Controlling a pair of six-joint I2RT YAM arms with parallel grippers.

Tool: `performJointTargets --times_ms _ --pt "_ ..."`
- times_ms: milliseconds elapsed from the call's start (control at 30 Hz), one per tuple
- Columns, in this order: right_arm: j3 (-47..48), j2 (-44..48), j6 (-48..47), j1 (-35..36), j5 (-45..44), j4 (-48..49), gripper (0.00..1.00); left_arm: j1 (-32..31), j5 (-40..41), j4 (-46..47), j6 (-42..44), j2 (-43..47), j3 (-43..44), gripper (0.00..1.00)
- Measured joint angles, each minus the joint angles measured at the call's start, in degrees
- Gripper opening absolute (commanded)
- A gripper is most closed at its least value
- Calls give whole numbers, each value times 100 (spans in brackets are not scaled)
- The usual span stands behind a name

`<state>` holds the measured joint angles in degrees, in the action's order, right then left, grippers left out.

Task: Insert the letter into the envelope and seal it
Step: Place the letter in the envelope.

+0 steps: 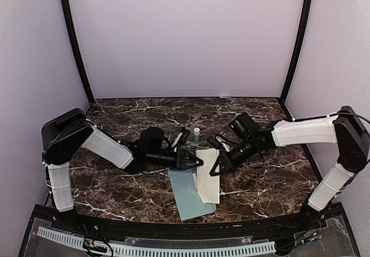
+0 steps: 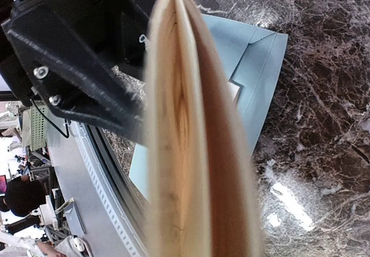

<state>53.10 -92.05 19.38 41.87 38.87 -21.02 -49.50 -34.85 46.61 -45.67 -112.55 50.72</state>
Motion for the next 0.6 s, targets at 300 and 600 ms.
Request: performJointTargets --times_ms 300,600 --pt "0 -26 -22 0 11 7 0 59 -72 39 -85 -42 -2 11" --pt "-15 -31 52 0 -105 22 0 59 -155 273 -149 -42 -55 0"
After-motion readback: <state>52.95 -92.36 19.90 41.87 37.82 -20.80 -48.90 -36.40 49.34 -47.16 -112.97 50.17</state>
